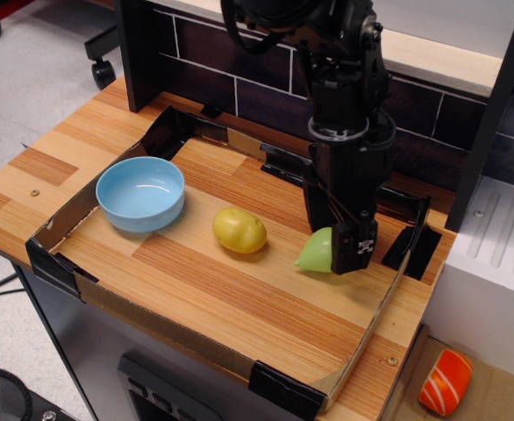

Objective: Put pear in bowl

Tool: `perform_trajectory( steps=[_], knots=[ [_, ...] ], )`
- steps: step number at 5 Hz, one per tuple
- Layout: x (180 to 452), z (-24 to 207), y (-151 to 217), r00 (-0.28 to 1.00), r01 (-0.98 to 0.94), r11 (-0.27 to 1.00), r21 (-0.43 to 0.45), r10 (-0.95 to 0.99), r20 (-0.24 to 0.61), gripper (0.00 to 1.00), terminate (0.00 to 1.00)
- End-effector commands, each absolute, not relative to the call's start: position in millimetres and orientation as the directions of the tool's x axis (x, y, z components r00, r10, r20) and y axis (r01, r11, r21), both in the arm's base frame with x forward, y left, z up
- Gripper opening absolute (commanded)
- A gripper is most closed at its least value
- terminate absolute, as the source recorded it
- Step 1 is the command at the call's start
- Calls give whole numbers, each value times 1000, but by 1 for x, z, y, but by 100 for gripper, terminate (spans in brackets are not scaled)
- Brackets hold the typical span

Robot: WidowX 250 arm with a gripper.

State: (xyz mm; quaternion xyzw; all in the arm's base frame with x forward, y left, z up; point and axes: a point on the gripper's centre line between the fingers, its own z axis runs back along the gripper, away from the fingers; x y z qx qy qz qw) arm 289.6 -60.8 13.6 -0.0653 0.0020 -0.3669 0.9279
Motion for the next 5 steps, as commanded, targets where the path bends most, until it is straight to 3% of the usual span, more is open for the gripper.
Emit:
perform_trajectory(
  steps=[1,2,3,5],
  knots=[
    [279,20,-63,726,687,719,-107,-684,71,0,0],
    [284,40,-59,758,652,748,-121,-644,101,0,0],
    [294,74,-48,809,588,799,-126,-576,118,0,0],
    [296,113,6,862,498,861,-103,-479,165,0,0]
  ],
)
